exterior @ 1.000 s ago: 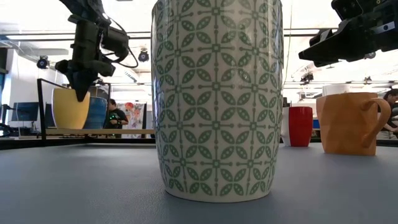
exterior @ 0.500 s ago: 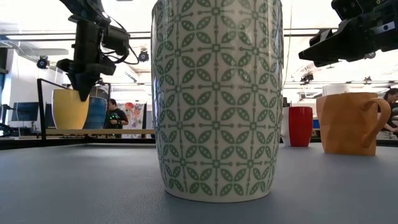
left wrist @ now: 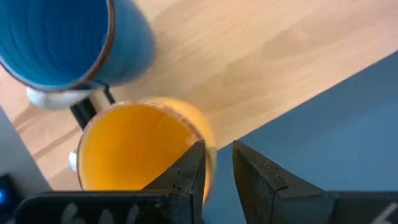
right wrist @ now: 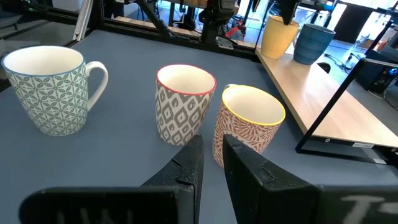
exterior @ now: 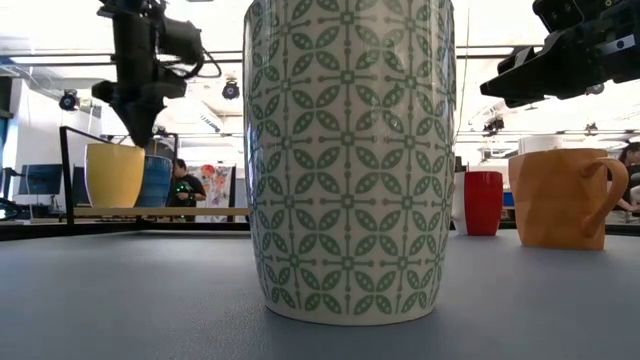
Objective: Place coffee mugs
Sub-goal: Put the gray patterned mug on the shelf
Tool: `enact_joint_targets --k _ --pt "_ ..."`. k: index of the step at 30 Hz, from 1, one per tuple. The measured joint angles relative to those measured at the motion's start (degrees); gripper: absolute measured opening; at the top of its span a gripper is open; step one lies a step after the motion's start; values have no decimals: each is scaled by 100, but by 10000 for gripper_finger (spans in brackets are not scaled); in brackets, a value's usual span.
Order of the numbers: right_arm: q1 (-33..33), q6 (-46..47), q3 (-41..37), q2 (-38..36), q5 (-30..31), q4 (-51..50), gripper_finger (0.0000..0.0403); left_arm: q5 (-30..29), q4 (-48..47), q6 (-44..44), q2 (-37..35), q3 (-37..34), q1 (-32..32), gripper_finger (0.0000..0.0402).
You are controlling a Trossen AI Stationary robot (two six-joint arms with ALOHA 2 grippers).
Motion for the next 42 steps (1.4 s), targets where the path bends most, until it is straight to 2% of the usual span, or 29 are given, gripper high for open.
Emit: enact_joint_targets --k 10,15,20,28,36,42 --pt "0 0 0 0 0 -2 50 -35 642 -7 -607 106 -301 62" --pt "0 0 0 -1 0 0 50 22 1311 -8 -693 95 -689 62" --pt "0 0 0 0 0 0 50 139 2004 -22 -526 94 -1516 62" --pt "0 0 0 0 0 -2 50 123 2526 -1 -146 86 -2756 62" --pt "0 0 0 -2 0 -2 50 110 2991 455 496 84 -4216 62" --pt "-1 1 -1 -1 0 -2 50 78 3498 511 1021 -43 -4788 62"
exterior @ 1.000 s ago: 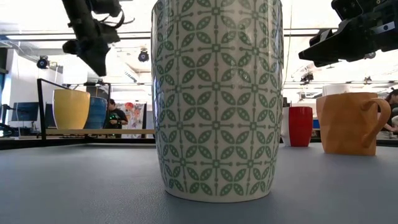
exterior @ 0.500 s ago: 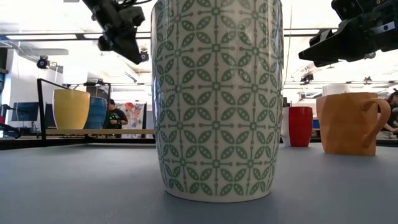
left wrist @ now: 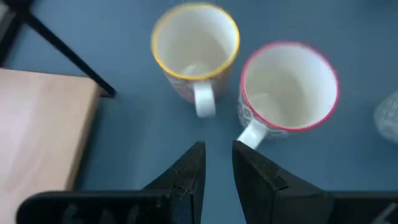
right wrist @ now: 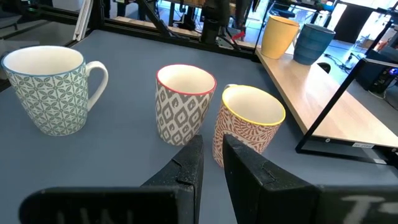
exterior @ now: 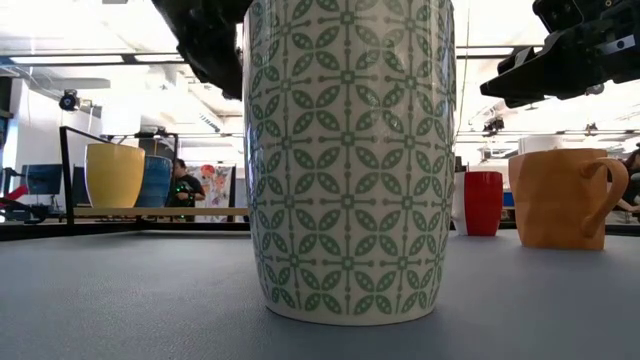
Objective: Place coffee mugs
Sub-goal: Put the gray patterned mug on the shelf
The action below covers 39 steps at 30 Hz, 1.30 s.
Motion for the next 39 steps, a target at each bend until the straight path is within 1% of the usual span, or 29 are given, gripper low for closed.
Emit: enact_joint_targets --k 3,8,15,17,21,24,28,34,39 --pt "-1 -1 1 -1 0 0 50 -7 221 27 250 -192 -25 62" --pt "-1 1 1 -1 0 0 50 37 1121 152 522 -562 -80 62" --pt "0 -1 1 0 0 0 50 93 1269 156 537 -601 -316 62" --pt "1 -1 1 -1 0 0 50 225 1354 156 511 -598 -387 62" --pt "1 -1 -1 1 0 0 50 698 1360 158 509 -596 -588 65" --pt "-1 1 1 0 0 0 50 797 1364 312 503 -595 -740 75" --pt "0 -1 -1 1 0 0 50 793 1572 534 509 -581 -883 99" --pt "-1 -1 1 -1 0 1 50 772 2079 1373 513 -578 -1046 141" --pt "0 1 0 1 0 -2 50 752 2305 1867 753 -574 -1030 150"
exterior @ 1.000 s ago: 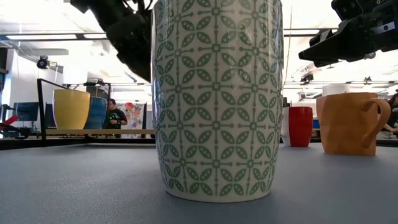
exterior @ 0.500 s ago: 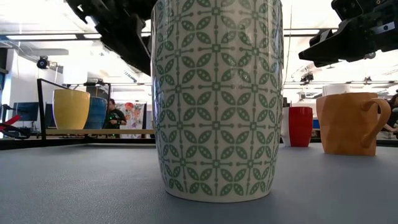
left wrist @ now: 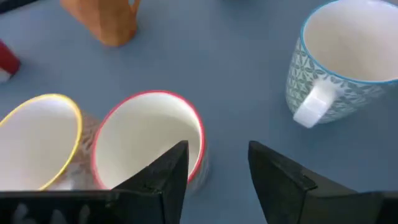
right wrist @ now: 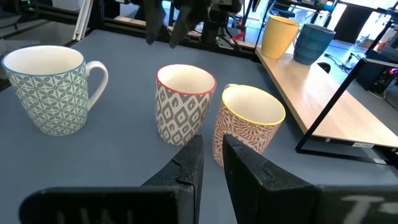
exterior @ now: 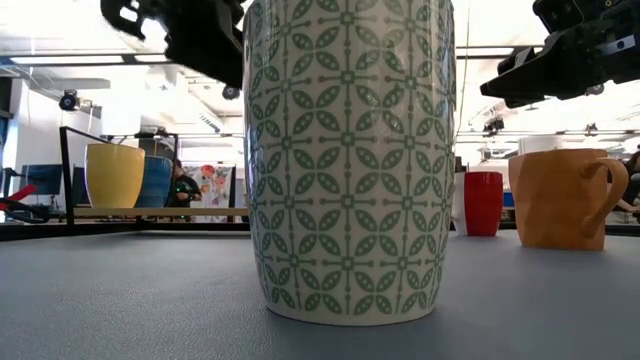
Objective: Place coffee mugs
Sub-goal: Put the gray patterned mug on the shelf
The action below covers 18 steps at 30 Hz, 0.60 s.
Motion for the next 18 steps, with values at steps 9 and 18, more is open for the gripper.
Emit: enact_joint_targets --k 9,18 --pt "-1 -2 0 -2 0 2 50 -121 183 302 434 0 47 128" --pt "1 -2 1 -2 0 2 50 -131 357 307 743 0 121 102"
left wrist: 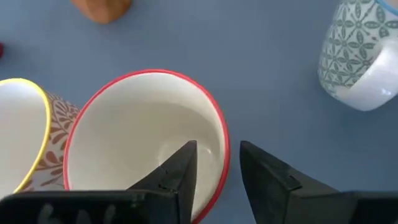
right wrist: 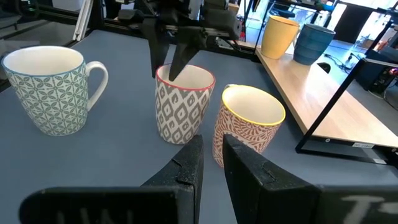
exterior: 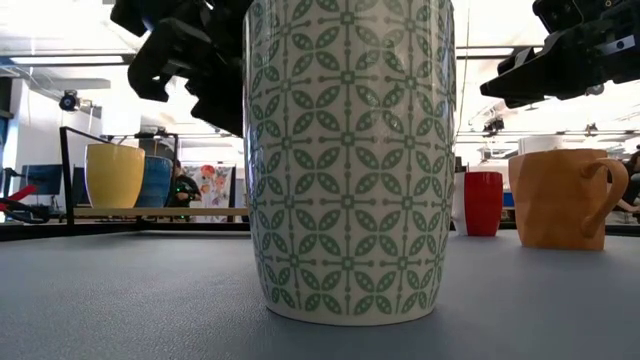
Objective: Place coffee mugs
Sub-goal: Put the gray patterned mug on the shelf
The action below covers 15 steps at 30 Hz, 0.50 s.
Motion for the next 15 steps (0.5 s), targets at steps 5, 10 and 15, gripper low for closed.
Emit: enact_joint_targets --k 5,10,15 --pt "0 0 -1 0 0 -1 50 10 97 35 18 0 46 66" --pt "-2 0 0 0 0 0 50 70 79 -5 18 0 45 11" --pt "0 0 0 -2 0 0 50 250 56 83 -3 0 54 12"
